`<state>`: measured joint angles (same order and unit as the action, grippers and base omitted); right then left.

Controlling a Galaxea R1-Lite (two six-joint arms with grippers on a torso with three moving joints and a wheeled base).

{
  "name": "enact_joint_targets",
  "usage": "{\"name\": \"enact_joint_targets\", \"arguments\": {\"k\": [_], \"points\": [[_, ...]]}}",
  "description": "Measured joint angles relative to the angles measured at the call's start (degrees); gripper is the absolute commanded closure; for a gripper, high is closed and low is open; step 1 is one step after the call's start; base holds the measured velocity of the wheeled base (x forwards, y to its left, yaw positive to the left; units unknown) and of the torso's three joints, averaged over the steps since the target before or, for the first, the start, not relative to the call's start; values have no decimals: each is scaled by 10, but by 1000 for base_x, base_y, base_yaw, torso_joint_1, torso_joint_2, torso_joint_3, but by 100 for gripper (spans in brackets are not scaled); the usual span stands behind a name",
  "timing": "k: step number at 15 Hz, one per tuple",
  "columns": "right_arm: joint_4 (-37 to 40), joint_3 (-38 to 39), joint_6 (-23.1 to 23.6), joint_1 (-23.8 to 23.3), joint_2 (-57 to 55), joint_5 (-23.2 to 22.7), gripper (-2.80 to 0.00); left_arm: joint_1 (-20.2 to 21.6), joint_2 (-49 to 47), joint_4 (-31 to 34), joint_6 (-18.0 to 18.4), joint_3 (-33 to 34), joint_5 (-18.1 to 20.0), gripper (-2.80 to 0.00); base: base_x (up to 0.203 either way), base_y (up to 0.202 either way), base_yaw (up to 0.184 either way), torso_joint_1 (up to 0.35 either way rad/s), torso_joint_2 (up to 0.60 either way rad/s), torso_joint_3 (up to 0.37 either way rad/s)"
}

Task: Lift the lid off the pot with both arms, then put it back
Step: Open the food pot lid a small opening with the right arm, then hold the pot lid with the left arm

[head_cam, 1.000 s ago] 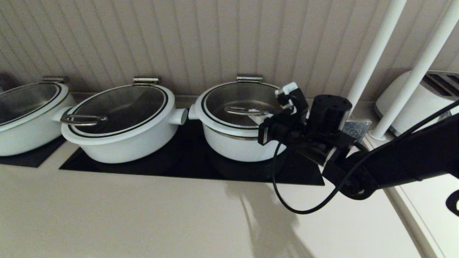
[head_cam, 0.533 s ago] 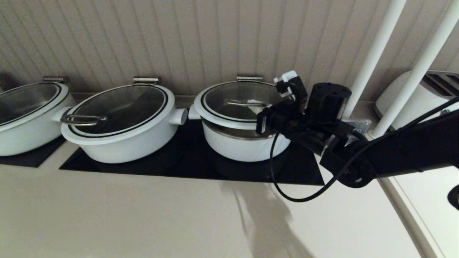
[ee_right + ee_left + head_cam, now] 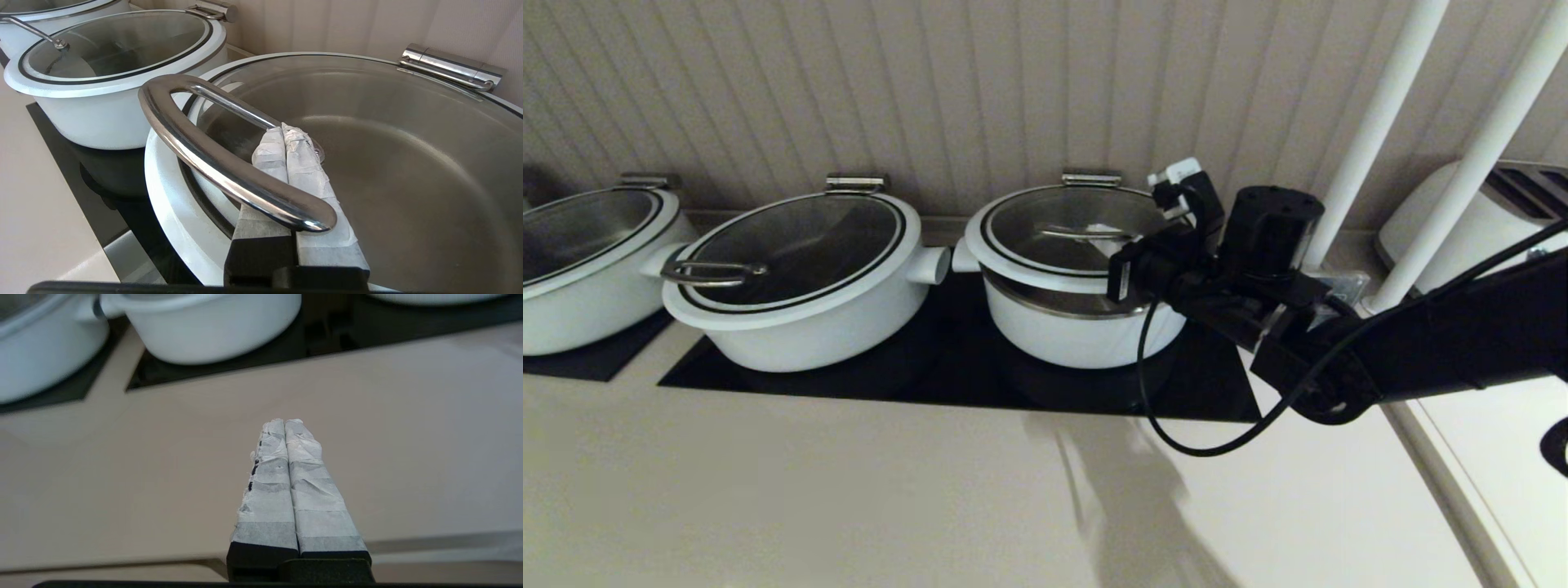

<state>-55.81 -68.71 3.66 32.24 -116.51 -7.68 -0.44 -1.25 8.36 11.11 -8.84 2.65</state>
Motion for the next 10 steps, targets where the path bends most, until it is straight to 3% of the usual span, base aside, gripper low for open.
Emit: {"name": "enact_joint_targets", "arguments": {"k": [4, 10], "points": [[0, 0, 0, -5, 0, 1, 0, -1, -55, -2, 2, -56, 15, 0, 0, 0, 0, 0, 0, 0], [-1, -1, 0, -18, 0, 0, 0, -2, -172, -51, 36, -112, 144, 0, 0, 0, 0, 0, 0, 0]]}}
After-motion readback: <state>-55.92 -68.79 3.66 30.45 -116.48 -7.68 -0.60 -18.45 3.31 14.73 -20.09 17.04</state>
